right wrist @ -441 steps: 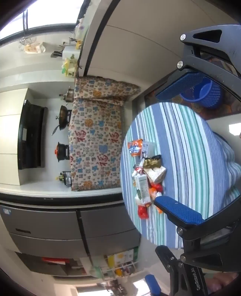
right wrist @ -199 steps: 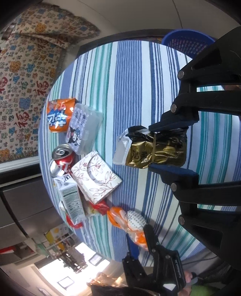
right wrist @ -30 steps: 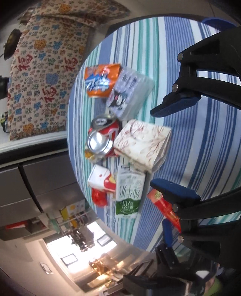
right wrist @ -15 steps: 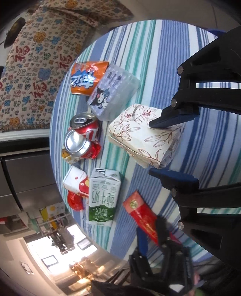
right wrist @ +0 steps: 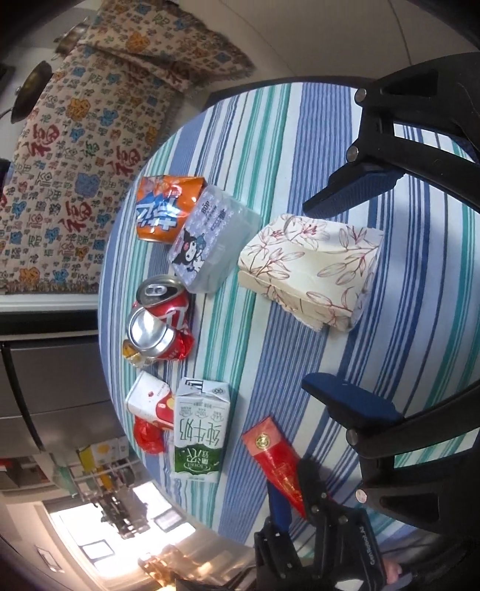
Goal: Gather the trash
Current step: 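Grasp the red candy wrapper with the left tool while the right tool grasps the floral box, then carry the red wrapper with the left tool while the right tool carries the floral box to the basket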
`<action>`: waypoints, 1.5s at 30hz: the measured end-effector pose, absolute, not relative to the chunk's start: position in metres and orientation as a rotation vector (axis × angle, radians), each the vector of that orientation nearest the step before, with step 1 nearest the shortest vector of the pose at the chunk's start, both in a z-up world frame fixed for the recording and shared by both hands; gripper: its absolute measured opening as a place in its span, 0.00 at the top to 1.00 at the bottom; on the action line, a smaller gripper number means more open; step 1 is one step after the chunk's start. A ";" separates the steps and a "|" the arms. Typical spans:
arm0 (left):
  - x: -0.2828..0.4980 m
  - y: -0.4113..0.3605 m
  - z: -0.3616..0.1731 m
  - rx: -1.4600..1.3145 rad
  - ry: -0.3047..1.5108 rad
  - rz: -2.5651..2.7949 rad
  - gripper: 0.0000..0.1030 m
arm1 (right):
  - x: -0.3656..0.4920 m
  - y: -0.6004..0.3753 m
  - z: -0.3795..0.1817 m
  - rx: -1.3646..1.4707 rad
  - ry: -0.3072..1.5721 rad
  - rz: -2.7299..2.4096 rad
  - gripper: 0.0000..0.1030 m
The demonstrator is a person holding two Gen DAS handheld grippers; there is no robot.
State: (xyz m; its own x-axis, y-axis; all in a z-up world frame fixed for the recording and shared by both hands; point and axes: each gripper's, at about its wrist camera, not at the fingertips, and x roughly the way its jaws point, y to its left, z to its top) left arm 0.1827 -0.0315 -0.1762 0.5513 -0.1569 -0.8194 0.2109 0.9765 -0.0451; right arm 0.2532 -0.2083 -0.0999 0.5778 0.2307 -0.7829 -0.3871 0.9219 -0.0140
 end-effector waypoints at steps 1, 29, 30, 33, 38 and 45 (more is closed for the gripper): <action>0.184 -0.033 -0.177 0.067 0.965 -0.215 0.65 | 0.256 -0.207 -0.103 -0.189 0.895 0.345 0.17; 0.196 -0.179 -0.128 -0.002 0.870 -0.500 0.88 | 0.213 -0.394 -0.071 0.203 0.770 0.252 0.63; 0.197 -0.194 -0.128 0.001 0.873 -0.523 0.88 | 0.210 -0.412 -0.071 0.225 0.766 0.220 0.63; 0.202 -0.232 -0.130 -0.001 0.889 -0.590 0.88 | 0.198 -0.462 -0.077 0.274 0.769 0.123 0.63; 0.210 -0.298 -0.144 0.006 0.922 -0.689 0.88 | 0.181 -0.527 -0.090 0.320 0.798 0.001 0.63; 0.221 -0.374 -0.181 0.046 0.977 -0.756 0.88 | 0.170 -0.585 -0.114 0.400 0.856 -0.067 0.63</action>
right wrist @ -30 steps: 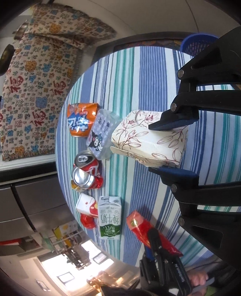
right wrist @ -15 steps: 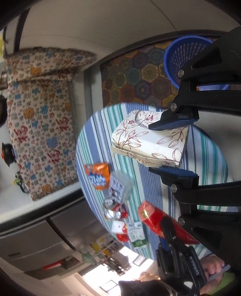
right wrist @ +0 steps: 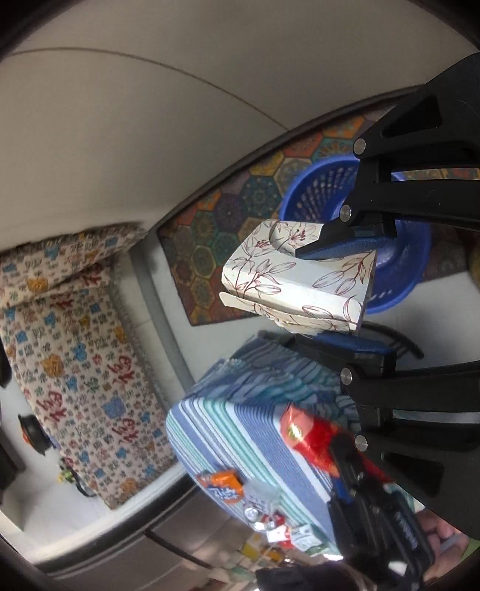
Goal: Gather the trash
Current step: 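Carry the red wrapper with the left tool while the right tool carries the floral box to the basket, then open both tools over the blue basket to drop the wrapper and box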
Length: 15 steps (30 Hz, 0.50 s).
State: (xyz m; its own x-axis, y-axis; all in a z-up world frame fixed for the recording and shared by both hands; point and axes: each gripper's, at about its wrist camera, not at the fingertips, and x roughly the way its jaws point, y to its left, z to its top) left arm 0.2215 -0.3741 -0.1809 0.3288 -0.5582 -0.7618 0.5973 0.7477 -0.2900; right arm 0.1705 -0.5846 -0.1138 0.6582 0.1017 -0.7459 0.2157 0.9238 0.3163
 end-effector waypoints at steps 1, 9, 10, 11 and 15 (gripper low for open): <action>0.223 -0.380 -0.186 0.048 0.981 -0.762 0.88 | 0.170 -0.591 -0.116 0.411 0.859 -0.075 0.63; 0.233 -0.421 -0.217 0.089 1.017 -0.772 0.88 | 0.169 -0.621 -0.133 0.477 0.903 -0.133 0.62; 0.234 -0.424 -0.220 0.093 1.019 -0.774 0.88 | 0.168 -0.623 -0.135 0.482 0.903 -0.134 0.62; 0.235 -0.427 -0.223 0.096 1.023 -0.777 0.88 | 0.168 -0.625 -0.135 0.489 0.904 -0.135 0.62; 0.236 -0.440 -0.233 0.120 1.028 -0.791 0.88 | 0.168 -0.630 -0.140 0.512 0.907 -0.140 0.61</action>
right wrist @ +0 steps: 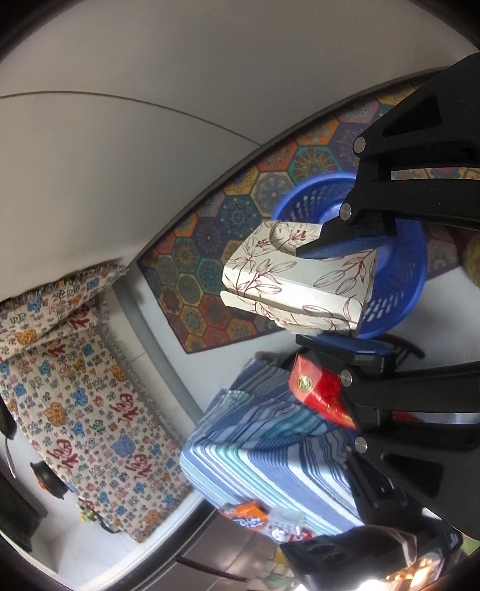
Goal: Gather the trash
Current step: 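Open both tools over the blue basket to drop the wrapper and box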
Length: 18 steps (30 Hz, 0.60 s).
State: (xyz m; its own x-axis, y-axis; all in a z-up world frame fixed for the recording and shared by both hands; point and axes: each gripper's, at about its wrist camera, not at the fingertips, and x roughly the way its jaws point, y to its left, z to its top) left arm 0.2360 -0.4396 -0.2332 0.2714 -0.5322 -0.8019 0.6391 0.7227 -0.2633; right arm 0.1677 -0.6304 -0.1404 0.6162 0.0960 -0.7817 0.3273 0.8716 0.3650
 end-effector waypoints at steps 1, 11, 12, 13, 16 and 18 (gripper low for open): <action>0.235 -0.442 -0.235 0.126 1.028 -0.794 0.88 | 0.168 -0.631 -0.142 0.520 0.906 -0.139 0.61; 0.235 -0.462 -0.254 0.177 1.025 -0.802 0.88 | 0.171 -0.639 -0.144 0.563 0.894 -0.159 0.53; 0.235 -0.463 -0.257 0.180 1.027 -0.803 0.87 | 0.171 -0.639 -0.143 0.565 0.891 -0.163 0.51; 0.235 -0.464 -0.258 0.183 1.028 -0.804 0.86 | 0.170 -0.639 -0.142 0.566 0.886 -0.171 0.46; 0.235 -0.471 -0.264 0.193 1.045 -0.816 0.61 | 0.167 -0.642 -0.138 0.567 0.861 -0.197 0.41; 0.235 -0.474 -0.265 0.194 1.037 -0.814 0.32 | 0.164 -0.645 -0.135 0.570 0.843 -0.213 0.39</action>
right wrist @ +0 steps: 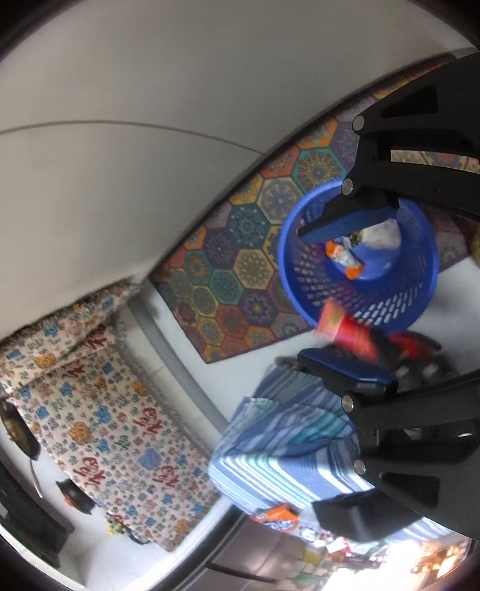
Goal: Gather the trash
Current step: 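Open both tools over the blue basket to drop the wrapper and box, then move both tools back over the table toward the milk carton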
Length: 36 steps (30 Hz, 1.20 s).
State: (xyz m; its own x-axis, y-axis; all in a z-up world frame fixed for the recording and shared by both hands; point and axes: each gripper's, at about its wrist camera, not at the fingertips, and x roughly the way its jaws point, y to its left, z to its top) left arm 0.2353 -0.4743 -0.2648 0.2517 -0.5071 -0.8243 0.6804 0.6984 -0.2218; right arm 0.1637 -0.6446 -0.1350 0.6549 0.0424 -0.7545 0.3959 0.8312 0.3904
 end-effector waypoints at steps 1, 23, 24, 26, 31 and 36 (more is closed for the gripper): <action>0.235 -0.475 -0.264 0.194 1.021 -0.813 0.31 | 0.163 -0.646 -0.134 0.574 0.834 -0.219 0.39; 0.178 -0.308 -0.156 0.144 0.843 -0.685 0.31 | 0.180 -0.552 -0.073 0.228 0.633 -0.172 0.23; 0.177 -0.292 -0.155 0.152 0.847 -0.659 0.31 | 0.185 -0.537 -0.073 0.201 0.642 -0.134 0.23; 0.178 -0.261 -0.159 0.162 0.860 -0.613 0.31 | 0.196 -0.503 -0.073 0.145 0.664 -0.052 0.23; 0.183 -0.184 -0.174 0.184 0.898 -0.491 0.31 | 0.213 -0.405 -0.087 0.083 0.735 0.218 0.23; 0.189 -0.125 -0.186 0.151 0.931 -0.414 0.31 | 0.231 -0.322 -0.119 -0.051 0.849 0.330 0.23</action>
